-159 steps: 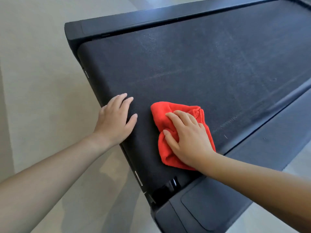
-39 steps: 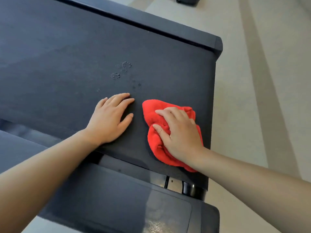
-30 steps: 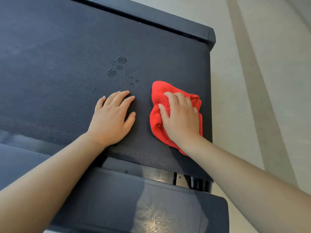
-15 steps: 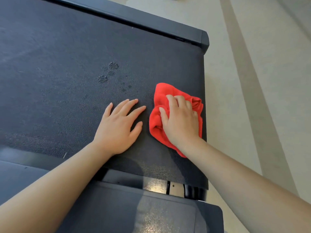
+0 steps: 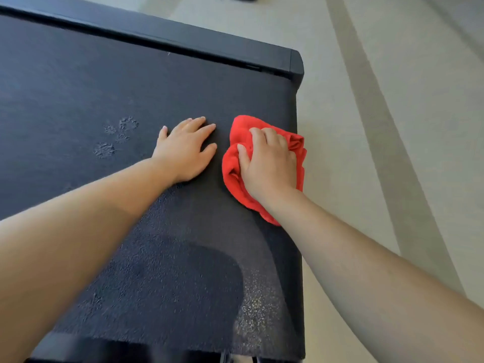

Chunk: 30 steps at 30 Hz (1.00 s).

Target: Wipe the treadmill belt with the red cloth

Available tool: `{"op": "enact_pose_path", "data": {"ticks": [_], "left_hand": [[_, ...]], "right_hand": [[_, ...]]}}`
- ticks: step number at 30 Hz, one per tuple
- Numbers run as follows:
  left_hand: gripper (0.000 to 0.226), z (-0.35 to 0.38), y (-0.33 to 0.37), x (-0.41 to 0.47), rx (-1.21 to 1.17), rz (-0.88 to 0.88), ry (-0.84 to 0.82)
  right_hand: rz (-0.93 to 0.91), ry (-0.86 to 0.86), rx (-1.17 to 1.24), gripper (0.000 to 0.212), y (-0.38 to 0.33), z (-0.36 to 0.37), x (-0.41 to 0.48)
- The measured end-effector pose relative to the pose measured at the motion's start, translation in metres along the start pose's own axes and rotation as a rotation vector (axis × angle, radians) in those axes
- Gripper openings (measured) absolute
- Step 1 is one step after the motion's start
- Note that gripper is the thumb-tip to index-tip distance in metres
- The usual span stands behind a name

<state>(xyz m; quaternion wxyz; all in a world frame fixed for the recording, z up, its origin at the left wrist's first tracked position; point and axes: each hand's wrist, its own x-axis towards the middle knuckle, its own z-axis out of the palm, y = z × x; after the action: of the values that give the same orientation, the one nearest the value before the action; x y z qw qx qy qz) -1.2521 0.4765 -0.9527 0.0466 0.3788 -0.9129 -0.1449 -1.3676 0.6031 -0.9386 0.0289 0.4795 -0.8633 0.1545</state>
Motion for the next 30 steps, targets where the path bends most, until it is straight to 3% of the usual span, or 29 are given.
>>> {"op": "enact_pose_path", "data": {"ticks": [6,19,30], "left_hand": [[0.052,0.018,0.02,0.048,0.036,-0.173,0.11],[0.049,0.014,0.025,0.047,0.034,-0.242,0.134],[0.048,0.017,0.02,0.05,-0.033,-0.216,0.163]], "right_hand": [[-0.002,0.006,0.037,0.042,0.019,0.01,0.068],[-0.079,-0.032,0.085,0.044,0.038,0.034,0.203],[-0.057,-0.054,0.012,0.044,0.029,0.027,0.186]]}}
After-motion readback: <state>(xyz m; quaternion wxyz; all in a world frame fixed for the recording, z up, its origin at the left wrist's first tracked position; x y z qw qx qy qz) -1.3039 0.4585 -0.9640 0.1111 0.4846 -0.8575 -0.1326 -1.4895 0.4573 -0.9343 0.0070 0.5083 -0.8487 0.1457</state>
